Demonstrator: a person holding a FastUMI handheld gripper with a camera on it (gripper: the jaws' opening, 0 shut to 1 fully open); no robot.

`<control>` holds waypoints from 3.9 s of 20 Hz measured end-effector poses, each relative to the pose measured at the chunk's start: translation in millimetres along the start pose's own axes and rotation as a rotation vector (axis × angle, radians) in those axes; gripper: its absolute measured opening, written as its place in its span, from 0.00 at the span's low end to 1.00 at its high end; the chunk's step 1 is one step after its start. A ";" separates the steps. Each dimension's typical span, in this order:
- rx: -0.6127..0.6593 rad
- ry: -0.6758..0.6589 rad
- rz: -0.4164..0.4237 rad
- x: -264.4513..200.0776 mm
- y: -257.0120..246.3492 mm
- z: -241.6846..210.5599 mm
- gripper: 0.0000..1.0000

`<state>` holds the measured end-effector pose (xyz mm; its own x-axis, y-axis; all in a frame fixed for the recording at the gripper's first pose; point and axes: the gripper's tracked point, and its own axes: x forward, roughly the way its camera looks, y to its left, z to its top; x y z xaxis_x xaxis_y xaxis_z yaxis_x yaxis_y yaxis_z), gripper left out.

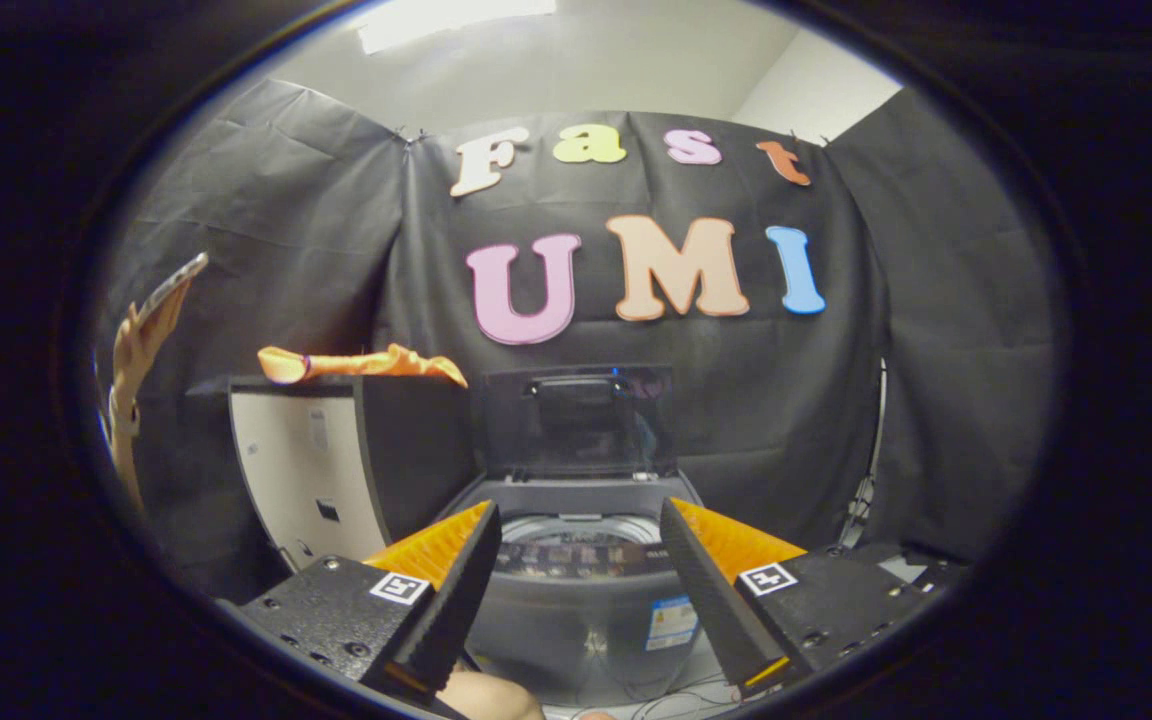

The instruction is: Put the clothes into the washing machine and then close the washing machine lid.

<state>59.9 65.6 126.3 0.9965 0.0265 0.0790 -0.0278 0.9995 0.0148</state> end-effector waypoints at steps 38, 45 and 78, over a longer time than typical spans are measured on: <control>-0.121 0.609 0.529 252.7 388.9 14.2 1.00; -0.068 0.588 0.486 261.7 386.4 17.2 0.36; 0.045 0.356 -0.101 302.8 85.3 95.6 0.04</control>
<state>351.8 157.2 246.7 0.9591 -0.0605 -0.2764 0.0771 0.9958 0.0495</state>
